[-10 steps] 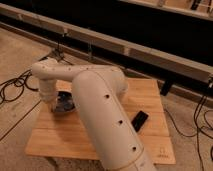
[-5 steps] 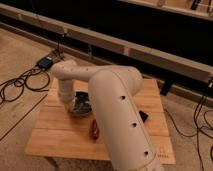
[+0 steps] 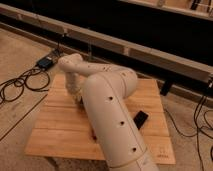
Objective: Drag the ceramic bowl in a circle
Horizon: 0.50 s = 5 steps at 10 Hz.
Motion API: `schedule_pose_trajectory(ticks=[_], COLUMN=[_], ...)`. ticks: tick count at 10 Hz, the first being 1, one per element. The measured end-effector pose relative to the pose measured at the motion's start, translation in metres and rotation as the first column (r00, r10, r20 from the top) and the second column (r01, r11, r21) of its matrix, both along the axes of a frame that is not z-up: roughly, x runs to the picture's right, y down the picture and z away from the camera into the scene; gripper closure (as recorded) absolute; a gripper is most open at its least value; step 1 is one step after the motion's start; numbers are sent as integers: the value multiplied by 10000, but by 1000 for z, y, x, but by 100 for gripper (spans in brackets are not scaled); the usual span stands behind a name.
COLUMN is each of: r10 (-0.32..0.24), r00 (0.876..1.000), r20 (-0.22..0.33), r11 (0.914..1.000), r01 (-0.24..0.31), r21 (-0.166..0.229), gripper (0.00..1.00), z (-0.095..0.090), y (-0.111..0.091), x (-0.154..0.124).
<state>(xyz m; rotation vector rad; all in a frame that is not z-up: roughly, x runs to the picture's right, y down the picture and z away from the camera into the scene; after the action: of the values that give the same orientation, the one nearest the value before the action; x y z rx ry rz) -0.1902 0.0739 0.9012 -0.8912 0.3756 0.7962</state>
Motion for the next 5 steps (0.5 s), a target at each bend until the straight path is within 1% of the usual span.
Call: schedule_pose_trajectory(ticks=[1,2,4,5], r10=[-161,-459,-889,-1128], r00=[9998,9979,9907,9829], r20=[143,452,1033,1456], r11=[9998,9986,9955,9930], r01=[159,446,849,1064], r21=[127,280,428,514], gripper=[100,100,100,100], z=[5,10,10,5], y=[-5,-9,-8,-7], x=[-9,-28,-61,-82])
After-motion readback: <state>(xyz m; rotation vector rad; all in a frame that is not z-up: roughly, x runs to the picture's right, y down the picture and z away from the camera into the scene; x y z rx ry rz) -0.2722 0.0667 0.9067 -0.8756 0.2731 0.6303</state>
